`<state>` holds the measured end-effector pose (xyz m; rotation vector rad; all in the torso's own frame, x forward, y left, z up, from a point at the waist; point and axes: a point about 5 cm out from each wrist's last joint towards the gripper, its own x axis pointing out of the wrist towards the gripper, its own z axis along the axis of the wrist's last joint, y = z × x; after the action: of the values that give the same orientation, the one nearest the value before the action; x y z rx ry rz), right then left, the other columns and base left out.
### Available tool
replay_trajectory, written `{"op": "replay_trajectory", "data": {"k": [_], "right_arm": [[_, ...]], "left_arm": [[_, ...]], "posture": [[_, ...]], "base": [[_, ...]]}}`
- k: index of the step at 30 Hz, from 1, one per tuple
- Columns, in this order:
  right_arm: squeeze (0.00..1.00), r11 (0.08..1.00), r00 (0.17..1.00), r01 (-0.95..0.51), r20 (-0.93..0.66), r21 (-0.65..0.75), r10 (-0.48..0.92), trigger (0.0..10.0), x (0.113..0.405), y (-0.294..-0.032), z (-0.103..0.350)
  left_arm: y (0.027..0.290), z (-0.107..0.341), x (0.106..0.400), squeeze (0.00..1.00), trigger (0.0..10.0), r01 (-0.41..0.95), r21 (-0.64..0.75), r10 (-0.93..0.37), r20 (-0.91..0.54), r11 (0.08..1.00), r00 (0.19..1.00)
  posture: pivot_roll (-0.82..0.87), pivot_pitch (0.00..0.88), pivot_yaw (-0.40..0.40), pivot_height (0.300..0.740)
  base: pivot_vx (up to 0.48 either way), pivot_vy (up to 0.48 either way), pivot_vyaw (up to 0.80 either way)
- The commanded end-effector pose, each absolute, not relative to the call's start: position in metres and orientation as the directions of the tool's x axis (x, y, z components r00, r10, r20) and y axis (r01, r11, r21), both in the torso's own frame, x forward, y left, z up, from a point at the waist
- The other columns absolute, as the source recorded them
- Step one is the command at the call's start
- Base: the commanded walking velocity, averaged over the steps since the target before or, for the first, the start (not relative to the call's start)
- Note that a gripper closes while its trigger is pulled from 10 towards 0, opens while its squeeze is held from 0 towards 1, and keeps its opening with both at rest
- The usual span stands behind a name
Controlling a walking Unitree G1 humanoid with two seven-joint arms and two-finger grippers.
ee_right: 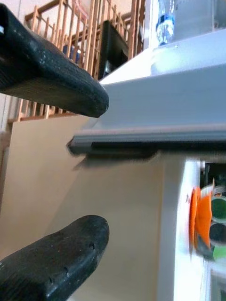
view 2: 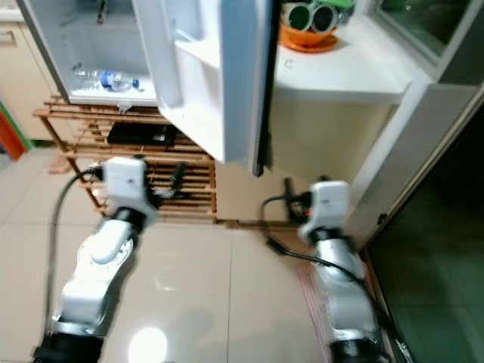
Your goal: Restocking fridge
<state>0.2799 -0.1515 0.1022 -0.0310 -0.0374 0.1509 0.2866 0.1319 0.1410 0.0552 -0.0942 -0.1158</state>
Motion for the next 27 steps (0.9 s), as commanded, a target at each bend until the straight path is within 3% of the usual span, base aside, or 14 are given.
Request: {"op": "replay_trajectory", "data": {"k": [1, 11, 19, 27], "right_arm": [[0.28, 0.991, 0.992, -0.118, 0.046, -0.058, 0.121, 10.0, 0.282, -0.163, 0.105], [0.28, 0.991, 0.994, -0.070, 0.072, -0.116, 0.079, 10.0, 0.308, -0.178, 0.115], [0.28, 0.968, 0.998, 0.040, 0.065, -0.248, -0.024, 10.0, 0.356, -0.192, 0.127], [0.28, 0.936, 0.992, 0.102, 0.100, -0.336, -0.072, 10.0, 0.377, -0.200, 0.149]], "left_arm": [[0.122, 0.145, 0.287, 0.00, 10.0, 0.145, 0.061, -0.151, 0.106, 0.988, 0.983], [0.124, 0.141, 0.287, 0.00, 10.0, 0.119, 0.077, -0.125, 0.078, 0.990, 0.989], [0.125, 0.143, 0.282, 0.00, 10.0, 0.123, 0.082, -0.130, 0.087, 0.989, 0.988], [0.140, 0.140, 0.266, 0.00, 10.0, 0.089, 0.110, -0.095, 0.054, 0.990, 0.994]], "posture": [[-0.01, 0.000, 0.005, 0.740], [0.00, 0.000, 0.007, 0.740], [0.05, 0.000, 0.000, 0.740], [0.11, 0.000, -0.004, 0.740]], "base": [[0.465, 0.000, 0.00], [0.091, 0.000, 0.00], [0.000, 0.000, 0.00], [0.000, 0.000, 0.00]]}}
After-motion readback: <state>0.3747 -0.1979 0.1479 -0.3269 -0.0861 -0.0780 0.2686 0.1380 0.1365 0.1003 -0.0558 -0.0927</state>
